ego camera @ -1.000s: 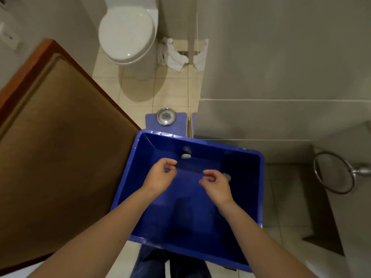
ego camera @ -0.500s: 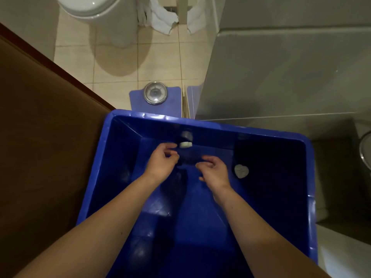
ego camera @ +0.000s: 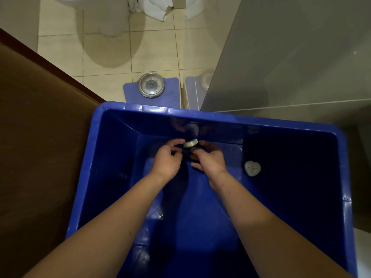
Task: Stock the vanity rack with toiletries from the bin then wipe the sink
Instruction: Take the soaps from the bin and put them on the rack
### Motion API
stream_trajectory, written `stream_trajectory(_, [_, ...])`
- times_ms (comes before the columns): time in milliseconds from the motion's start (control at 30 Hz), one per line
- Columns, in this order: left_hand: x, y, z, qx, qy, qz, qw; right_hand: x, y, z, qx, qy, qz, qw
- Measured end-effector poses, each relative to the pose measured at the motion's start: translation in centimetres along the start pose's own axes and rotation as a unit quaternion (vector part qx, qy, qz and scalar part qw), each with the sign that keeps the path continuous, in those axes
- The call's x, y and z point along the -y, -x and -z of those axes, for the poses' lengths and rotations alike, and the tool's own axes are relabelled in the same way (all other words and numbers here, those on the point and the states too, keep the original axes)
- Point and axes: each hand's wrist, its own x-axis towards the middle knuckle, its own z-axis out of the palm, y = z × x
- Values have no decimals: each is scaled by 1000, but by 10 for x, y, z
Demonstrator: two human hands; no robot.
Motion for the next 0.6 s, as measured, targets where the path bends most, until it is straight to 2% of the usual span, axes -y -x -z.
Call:
stream_trajectory(200, [4, 6, -4, 16, -13, -21, 1000, -2, 2, -1, 17, 4, 6, 1000])
stream_trajectory(500, [11, 14, 0, 28, -32, -21, 999, -10, 0, 2, -23, 43, 25, 999])
stream_trajectory(600, [14, 20, 1, 41, -56, -48, 996, -15, 2, 2, -34, 66, 40, 996])
